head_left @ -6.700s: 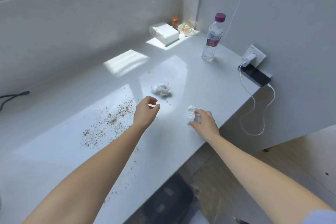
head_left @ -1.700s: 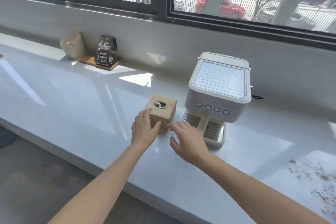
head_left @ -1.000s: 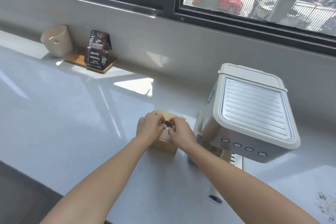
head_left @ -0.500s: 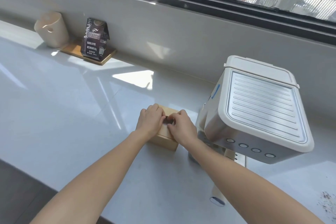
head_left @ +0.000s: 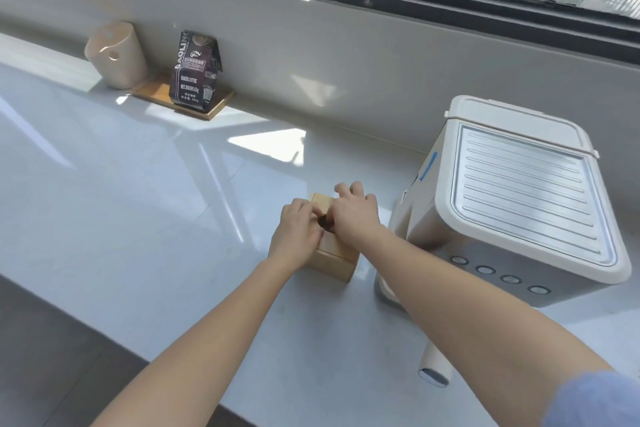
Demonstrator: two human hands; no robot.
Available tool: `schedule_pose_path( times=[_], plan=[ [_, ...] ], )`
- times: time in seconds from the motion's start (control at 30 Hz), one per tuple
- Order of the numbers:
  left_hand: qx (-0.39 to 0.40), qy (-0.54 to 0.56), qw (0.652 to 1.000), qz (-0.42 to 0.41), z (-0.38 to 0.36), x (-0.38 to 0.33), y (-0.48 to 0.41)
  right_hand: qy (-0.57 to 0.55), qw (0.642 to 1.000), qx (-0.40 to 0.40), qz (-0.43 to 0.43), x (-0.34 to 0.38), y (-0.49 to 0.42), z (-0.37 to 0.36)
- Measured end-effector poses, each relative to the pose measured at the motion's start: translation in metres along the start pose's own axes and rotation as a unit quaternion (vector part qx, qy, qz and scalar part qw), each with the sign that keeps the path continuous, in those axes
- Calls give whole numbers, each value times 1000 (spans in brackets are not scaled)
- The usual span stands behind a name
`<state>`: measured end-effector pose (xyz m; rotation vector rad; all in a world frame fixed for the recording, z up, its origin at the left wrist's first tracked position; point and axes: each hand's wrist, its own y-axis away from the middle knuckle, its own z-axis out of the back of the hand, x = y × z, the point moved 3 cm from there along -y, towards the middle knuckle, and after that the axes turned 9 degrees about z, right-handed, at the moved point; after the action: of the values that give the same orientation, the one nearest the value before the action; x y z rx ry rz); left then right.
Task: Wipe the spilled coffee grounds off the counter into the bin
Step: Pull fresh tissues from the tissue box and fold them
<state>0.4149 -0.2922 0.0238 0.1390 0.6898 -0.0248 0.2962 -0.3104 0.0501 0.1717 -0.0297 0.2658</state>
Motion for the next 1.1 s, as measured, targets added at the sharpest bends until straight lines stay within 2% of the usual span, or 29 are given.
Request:
schedule_pose_path(
  times=[0.07,0.17,0.27,0.37,0.5,0.63,0.77,0.8,0.87,0.97,1.03,1.1],
  plan=[
    [2,30,1000,8,-1,4,4,25,998,39,30,4,-8,1],
    [7,35,999,18,0,9,6,75,986,80,124,7,-15,2],
    [7,35,999,20,0,12,7,140,966,82,201,6,-19,1],
    [-4,38,999,21,-3,13,9,157,959,63,228,5,-22,-2],
    [-16,33,999,20,-7,12,12,131,962,51,235,5,-23,-5],
    [-11,20,1000,1,-10,12,16,127,969,50,205,4,-17,-8],
    [-7,11,1000,11,-8,9,17,83,986,-49,138,9,5,-5],
    [-6,9,1000,14,-7,8,18,52,992,-25,112,9,10,-6],
    [-4,8,1000,19,-7,6,20,11,995,84,58,12,12,-8],
    [0,10,1000,24,-8,5,21,27,967,249,35,15,-4,-4],
    [2,10,1000,26,-8,5,20,23,951,306,31,17,-15,-4],
    [0,12,1000,28,-8,6,20,31,945,323,34,18,-20,-8]
  ],
)
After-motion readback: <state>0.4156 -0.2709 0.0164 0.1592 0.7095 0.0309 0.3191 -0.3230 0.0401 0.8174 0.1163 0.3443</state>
